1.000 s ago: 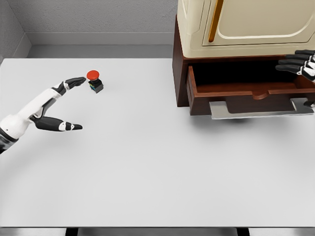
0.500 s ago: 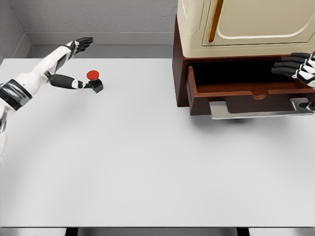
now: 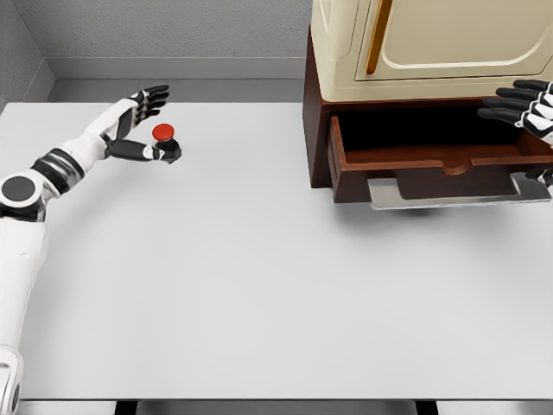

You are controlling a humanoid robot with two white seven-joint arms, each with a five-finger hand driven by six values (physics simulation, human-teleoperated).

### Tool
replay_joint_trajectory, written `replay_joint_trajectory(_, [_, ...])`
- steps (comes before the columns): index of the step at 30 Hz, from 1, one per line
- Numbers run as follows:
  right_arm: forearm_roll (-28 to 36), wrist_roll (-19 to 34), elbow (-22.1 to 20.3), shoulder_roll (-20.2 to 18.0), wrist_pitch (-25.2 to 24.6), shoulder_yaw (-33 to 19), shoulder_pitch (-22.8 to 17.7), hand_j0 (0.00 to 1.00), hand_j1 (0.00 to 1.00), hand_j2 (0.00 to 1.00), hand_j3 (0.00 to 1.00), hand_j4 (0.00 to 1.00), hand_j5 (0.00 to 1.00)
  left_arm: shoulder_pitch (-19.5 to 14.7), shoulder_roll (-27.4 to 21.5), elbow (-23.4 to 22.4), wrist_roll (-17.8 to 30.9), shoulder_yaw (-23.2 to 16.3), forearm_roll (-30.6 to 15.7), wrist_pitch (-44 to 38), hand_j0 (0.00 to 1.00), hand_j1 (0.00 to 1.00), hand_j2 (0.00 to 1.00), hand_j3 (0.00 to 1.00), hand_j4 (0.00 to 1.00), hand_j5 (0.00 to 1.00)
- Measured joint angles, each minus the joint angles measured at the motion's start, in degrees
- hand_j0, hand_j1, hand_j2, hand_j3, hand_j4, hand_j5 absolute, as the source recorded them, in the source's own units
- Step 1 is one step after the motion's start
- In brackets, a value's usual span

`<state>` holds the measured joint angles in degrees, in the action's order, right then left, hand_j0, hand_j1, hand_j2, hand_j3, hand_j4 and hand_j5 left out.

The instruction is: Put the switch into the drawer with left arm, and close the drawer with right arm

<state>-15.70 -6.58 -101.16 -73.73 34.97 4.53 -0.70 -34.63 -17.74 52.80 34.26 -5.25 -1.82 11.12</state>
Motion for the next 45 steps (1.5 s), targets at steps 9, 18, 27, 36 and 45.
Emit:
replay_joint_trajectory(9, [-0.21,0.02,0.09,0.38,0.0,-0.22,0.0,1.0,1.0,1.0,1.0,1.0,1.0,-1.85,0.45,-4.95,-2.55,0.15,0.37,0.03,1.0,1.0,1.0,1.0,1.0,1.0])
replay_joint_trajectory(18, [-0.38,-0.17,0.77,2.58,0.0,-0.17,-0.09,1.0,1.0,1.0,1.0,1.0,1.0,-3.69,1.83,-8.28,-5.24,-0.23,0.83,-0.12,1.0,1.0,1.0,1.0,1.0,1.0])
replay_joint_trajectory(27, [-0.84,-0.08,2.96,3.59,0.0,-1.21,-0.18,1.0,1.0,1.0,1.0,1.0,1.0,-5.63,4.19,-12.26,-7.85,-0.36,2.43,-0.15,1.0,1.0,1.0,1.0,1.0,1.0])
replay_joint_trajectory(36, [-0.94,-0.06,4.79,3.66,0.0,-1.61,-0.26,0.83,0.83,0.83,0.83,0.83,0.83,-5.8,5.11,-14.92,-8.75,-0.41,3.29,-0.2,1.0,1.0,1.0,1.0,1.0,1.0])
replay_joint_trajectory(45, [-1.03,-0.01,6.04,3.65,0.0,-1.78,-0.35,0.81,0.81,0.81,0.81,0.81,0.81,-7.03,5.11,-18.99,-10.02,-0.44,3.71,-0.2,1.0,1.0,1.0,1.0,1.0,1.0])
